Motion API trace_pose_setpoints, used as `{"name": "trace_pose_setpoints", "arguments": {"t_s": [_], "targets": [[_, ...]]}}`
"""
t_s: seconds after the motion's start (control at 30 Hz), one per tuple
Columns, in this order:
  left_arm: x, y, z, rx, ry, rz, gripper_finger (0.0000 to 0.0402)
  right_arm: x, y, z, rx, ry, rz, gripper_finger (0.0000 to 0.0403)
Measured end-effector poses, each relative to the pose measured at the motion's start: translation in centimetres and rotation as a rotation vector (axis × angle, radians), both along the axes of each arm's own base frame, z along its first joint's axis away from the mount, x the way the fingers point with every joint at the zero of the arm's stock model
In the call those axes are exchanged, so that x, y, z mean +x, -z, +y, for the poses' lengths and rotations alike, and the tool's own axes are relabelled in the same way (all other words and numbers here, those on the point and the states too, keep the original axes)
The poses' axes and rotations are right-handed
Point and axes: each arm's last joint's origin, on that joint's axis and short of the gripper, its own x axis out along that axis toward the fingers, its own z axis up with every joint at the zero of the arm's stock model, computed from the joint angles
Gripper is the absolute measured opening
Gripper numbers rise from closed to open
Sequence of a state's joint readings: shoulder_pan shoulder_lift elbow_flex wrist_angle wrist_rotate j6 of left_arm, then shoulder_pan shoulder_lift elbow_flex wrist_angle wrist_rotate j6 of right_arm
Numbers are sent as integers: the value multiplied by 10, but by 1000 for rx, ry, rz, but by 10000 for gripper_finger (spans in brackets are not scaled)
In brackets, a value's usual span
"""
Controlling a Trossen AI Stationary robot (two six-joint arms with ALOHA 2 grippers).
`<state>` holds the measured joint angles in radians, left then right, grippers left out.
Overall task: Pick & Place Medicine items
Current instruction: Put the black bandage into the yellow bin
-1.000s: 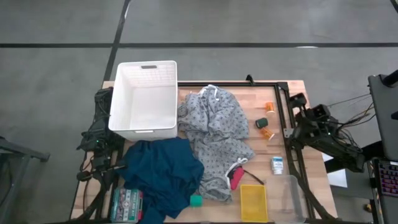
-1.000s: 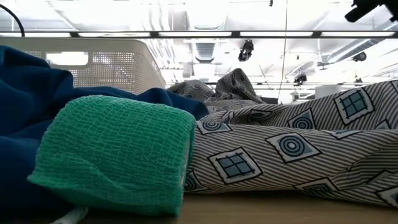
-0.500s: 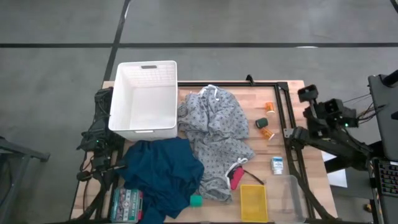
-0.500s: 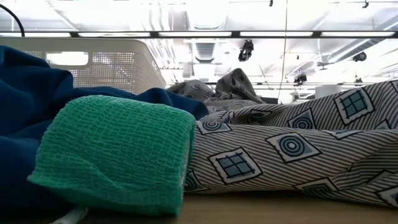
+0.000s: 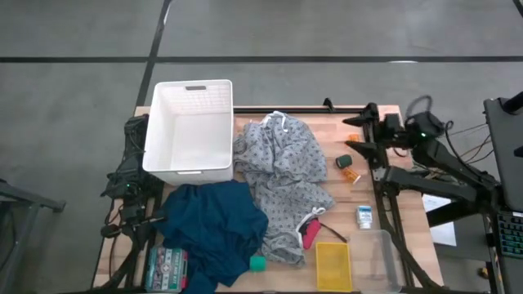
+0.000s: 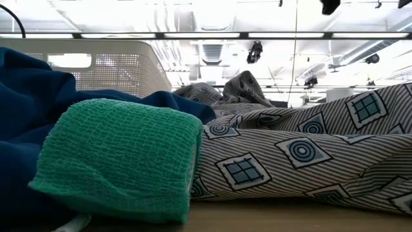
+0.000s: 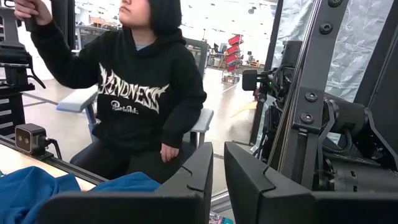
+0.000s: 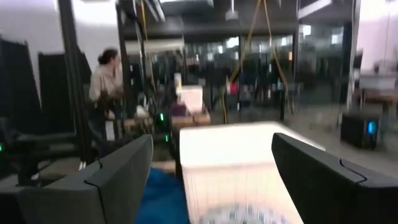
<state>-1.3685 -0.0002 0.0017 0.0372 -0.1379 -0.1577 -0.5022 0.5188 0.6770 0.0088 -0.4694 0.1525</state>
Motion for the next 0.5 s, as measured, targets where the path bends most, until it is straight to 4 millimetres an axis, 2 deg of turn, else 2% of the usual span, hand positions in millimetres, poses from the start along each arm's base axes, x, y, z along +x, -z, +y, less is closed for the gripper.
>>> {"name": "trace_pose_setpoints", "arguments": {"t_s": [0.27, 0.5], "targets": [[0, 0, 0, -1, 0, 0, 47, 14, 0, -8, 16, 4, 112, 325], [0, 0, 0, 0, 0, 0, 47, 16, 1, -9, 19, 4, 125, 325]]}}
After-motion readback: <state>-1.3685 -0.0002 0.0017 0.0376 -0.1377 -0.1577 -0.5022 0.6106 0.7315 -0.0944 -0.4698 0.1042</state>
